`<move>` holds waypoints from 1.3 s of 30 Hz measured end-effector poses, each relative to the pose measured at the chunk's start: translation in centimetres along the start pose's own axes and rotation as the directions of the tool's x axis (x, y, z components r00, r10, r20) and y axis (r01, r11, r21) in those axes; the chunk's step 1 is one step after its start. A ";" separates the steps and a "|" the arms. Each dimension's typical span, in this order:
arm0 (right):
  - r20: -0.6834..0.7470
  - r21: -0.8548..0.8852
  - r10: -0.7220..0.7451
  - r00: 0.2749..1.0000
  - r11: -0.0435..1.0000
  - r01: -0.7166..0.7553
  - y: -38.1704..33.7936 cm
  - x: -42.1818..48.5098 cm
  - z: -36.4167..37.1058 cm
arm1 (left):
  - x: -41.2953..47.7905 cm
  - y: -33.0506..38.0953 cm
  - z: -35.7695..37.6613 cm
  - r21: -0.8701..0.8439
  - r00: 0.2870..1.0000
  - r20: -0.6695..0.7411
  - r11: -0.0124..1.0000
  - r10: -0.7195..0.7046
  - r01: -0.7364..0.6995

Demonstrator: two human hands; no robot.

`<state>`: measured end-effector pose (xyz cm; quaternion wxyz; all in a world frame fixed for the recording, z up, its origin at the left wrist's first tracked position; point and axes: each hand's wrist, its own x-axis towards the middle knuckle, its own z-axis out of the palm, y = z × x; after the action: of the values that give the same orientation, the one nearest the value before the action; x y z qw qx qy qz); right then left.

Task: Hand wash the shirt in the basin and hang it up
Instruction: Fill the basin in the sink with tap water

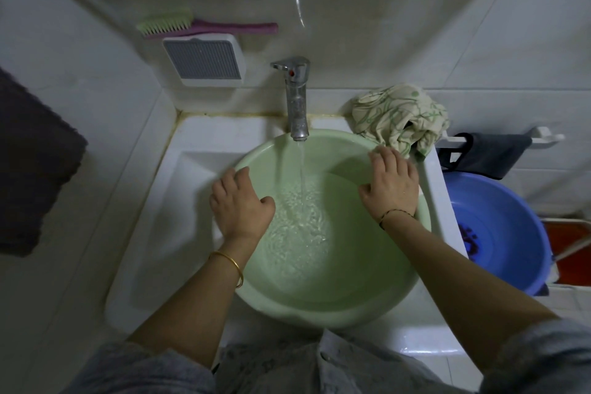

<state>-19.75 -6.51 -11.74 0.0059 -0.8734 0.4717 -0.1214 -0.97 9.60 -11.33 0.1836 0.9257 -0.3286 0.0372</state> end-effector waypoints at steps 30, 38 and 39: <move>0.004 0.005 -0.003 1.000 1.000 0.003 -0.1 0.0 -0.3 | 0.0 0.1 -0.2 -0.004 0.999 0.038 1.000 -0.024 0.025; -0.004 0.008 -0.003 1.000 1.000 0.003 0.0 -0.1 -0.1 | 0.0 0.1 -0.2 0.002 0.999 0.045 1.000 -0.019 0.019; -0.008 0.009 -0.002 1.000 1.000 0.002 0.0 -0.1 -0.1 | 0.0 0.1 -0.2 0.002 0.999 0.044 1.000 -0.019 0.019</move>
<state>-19.80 -6.42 -11.64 0.0077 -0.8733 0.4702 -0.1270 -1.01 9.55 -11.12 0.1760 0.9296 -0.3236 0.0153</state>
